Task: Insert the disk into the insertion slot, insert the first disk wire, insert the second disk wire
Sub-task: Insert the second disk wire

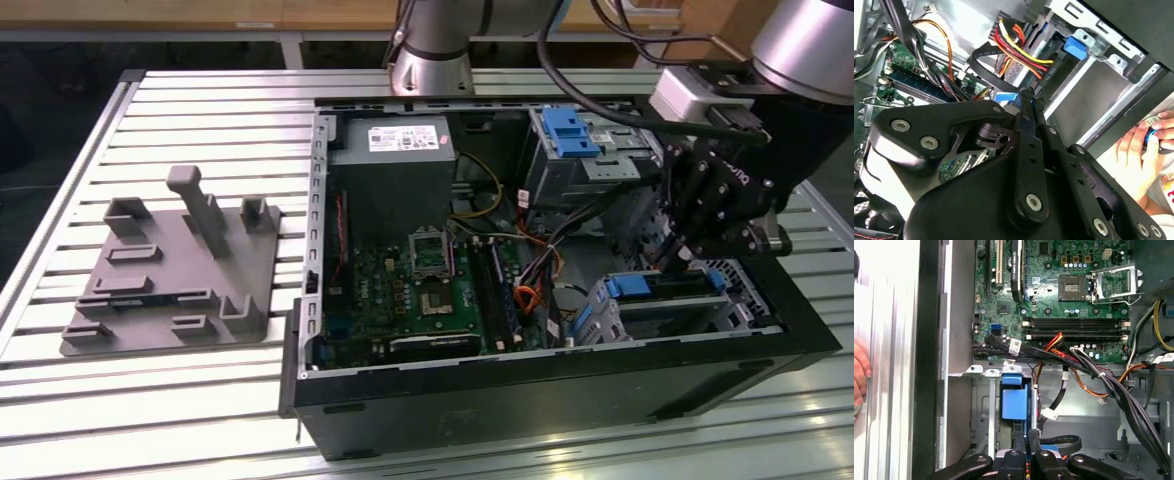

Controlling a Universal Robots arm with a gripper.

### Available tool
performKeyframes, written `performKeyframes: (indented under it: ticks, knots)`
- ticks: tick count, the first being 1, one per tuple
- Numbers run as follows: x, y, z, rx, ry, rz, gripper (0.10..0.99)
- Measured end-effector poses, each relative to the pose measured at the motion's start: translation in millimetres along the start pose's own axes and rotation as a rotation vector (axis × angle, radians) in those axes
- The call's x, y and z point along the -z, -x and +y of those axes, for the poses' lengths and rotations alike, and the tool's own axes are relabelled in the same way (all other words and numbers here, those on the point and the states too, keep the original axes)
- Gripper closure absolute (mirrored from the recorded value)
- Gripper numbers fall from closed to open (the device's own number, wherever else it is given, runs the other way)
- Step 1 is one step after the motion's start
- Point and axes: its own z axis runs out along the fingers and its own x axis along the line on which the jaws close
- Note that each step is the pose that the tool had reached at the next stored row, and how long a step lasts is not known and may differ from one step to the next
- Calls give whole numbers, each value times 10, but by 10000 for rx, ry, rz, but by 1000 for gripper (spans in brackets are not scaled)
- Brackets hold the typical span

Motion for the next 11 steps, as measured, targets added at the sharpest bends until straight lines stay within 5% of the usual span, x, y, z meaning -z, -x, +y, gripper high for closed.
performKeyframes:
  ticks: [11]
  knots:
    - [-5,-37,-12,8,15,-125,945]
